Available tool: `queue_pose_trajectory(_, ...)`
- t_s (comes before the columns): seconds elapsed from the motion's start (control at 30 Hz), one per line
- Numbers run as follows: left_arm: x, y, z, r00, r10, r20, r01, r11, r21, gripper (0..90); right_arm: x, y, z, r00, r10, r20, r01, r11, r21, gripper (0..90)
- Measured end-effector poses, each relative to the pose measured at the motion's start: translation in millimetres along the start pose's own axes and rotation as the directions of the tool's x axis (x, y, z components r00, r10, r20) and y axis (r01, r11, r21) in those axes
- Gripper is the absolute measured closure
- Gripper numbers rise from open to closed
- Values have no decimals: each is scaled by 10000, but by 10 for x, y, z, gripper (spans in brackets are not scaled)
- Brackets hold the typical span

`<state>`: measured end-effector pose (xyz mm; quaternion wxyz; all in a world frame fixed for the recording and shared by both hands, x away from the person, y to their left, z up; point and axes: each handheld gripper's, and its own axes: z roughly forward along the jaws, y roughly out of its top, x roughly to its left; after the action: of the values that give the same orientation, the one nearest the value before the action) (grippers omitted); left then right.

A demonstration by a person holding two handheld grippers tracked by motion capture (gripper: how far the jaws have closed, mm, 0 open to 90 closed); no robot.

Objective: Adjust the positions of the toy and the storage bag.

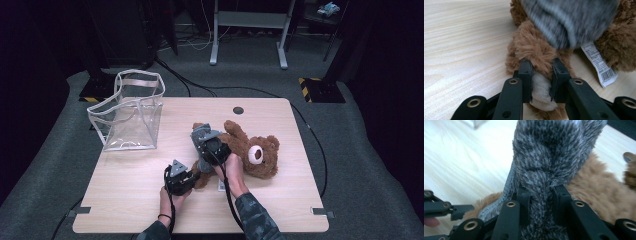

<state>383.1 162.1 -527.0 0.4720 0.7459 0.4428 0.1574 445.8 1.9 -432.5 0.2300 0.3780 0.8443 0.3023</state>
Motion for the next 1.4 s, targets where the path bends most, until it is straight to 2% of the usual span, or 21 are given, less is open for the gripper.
queue_pose_trajectory(0.03,-4,-1,1,10000,-26,-11,26,10000,-13,745,-32,3,-49,9995,319,-31,-319,9995,-4,725)
queue_pose_trajectory(0.2,-9,-2,0,10000,-92,26,92,10000,-12,745,-284,-76,-214,9961,785,412,-771,9965,-337,726)
queue_pose_trajectory(0.3,-2,1,-1,10000,21,5,-21,10000,13,745,-445,-180,-299,9904,1058,886,-1043,9943,-214,726)
queue_pose_trajectory(0.37,-1,1,-1,10000,29,4,-29,10000,21,745,-542,-256,-335,9856,1005,1362,-1006,9949,-58,726)
queue_pose_trajectory(0.4,-3,0,0,10000,40,-14,-40,10000,3,745,-625,-318,-351,9792,1154,1668,-1185,9929,89,726)
queue_pose_trajectory(0.5,-6,1,1,10000,79,-14,-79,10000,2,745,-798,-420,-382,9697,1608,1840,-1668,9858,176,725)
queue_pose_trajectory(0.57,-5,1,1,10000,78,-28,-78,10000,21,745,-766,-372,-433,9688,1752,1756,-1749,9844,-170,724)
queue_pose_trajectory(0.63,-8,1,1,10000,74,-7,-74,10000,36,745,-643,-284,-480,9770,1743,1225,-1692,9842,-513,723)
queue_pose_trajectory(0.7,-13,-1,2,10000,53,-46,-53,10000,11,745,-486,-215,-439,9868,1304,964,-1269,9910,-419,724)
queue_pose_trajectory(0.77,-8,0,-1,9999,109,-57,-109,9999,47,745,-408,-220,-345,9884,594,1395,-595,9982,-41,724)
queue_pose_trajectory(0.8,-4,1,-4,9998,189,-40,-188,9998,102,745,-435,-242,-335,9877,508,1481,-517,9987,24,724)
queue_pose_trajectory(0.83,-9,0,-1,9999,112,-61,-112,9999,35,745,-480,-260,-347,9856,727,1526,-739,9973,19,724)
queue_pose_trajectory(0.9,-10,0,0,9999,94,-68,-94,10000,15,745,-608,-310,-398,9760,676,2070,-737,9970,219,724)
queue_pose_trajectory(1.0,-12,-1,-2,9999,127,-68,-127,9999,0,745,-830,-419,-509,9700,969,2229,-1070,9937,338,724)
queue_pose_trajectory(1.03,-15,-1,-1,9999,121,-63,-121,9999,9,745,-879,-434,-548,9680,1134,2237,-1240,9917,338,724)
queue_pose_trajectory(1.1,-11,-1,0,9999,98,-64,-98,10000,-8,745,-952,-434,-631,9605,1053,2575,-1173,9926,318,724)
queue_pose_trajectory(1.17,-7,0,-4,9998,172,-68,-172,9998,57,745,-1003,-417,-712,9540,1380,2661,-1436,9896,15,723)
queue_pose_trajectory(1.23,-11,-1,1,10000,78,-59,-78,10000,4,745,-1004,-408,-751,9602,1795,2142,-1755,9838,-375,723)
queue_pose_trajectory(1.3,-11,0,-1,9999,133,-66,-133,9999,24,745,-935,-408,-690,9685,1708,1811,-1688,9853,-263,723)
queue_pose_trajectory(1.33,-4,1,-7,9997,240,-62,-239,9997,92,745,-906,-418,-639,9703,1503,1896,-1516,9884,-73,724)
queue_pose_trajectory(1.4,-8,1,-8,9997,242,-65,-241,9996,113,745,-919,-467,-571,9630,1057,2479,-1145,9932,213,726)
